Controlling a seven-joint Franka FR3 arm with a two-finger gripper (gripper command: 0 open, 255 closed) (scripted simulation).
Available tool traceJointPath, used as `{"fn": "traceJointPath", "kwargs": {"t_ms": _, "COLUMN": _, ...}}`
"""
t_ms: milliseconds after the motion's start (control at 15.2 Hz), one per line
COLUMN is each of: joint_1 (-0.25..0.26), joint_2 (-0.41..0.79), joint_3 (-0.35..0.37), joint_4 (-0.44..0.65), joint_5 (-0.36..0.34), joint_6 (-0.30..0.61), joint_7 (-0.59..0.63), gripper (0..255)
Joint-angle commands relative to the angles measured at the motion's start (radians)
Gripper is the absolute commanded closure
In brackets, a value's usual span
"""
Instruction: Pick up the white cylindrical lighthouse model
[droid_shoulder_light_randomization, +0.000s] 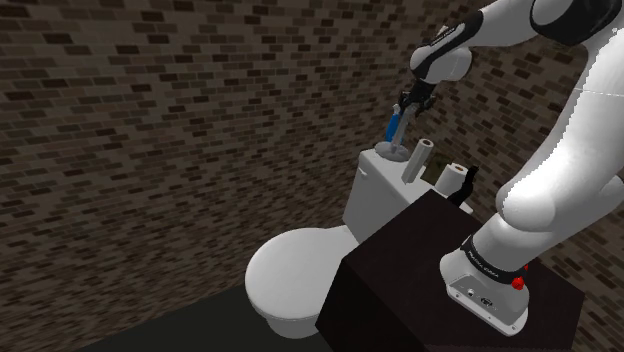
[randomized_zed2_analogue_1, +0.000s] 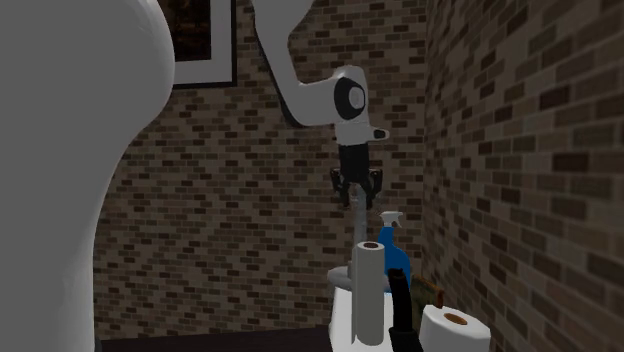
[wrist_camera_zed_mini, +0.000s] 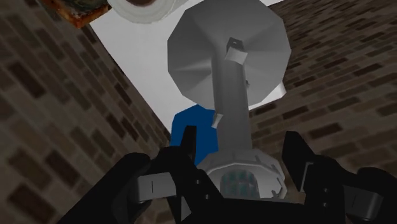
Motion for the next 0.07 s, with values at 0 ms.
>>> {"fn": "traceJointPath", "kwargs": {"t_ms": 0, "joint_1": 0.0, "joint_2": -0.004, "joint_3": -0.001, "joint_4": 0.005, "joint_5": -0.002, "joint_6": -0.008, "joint_7": 0.001, "gripper": 255}}
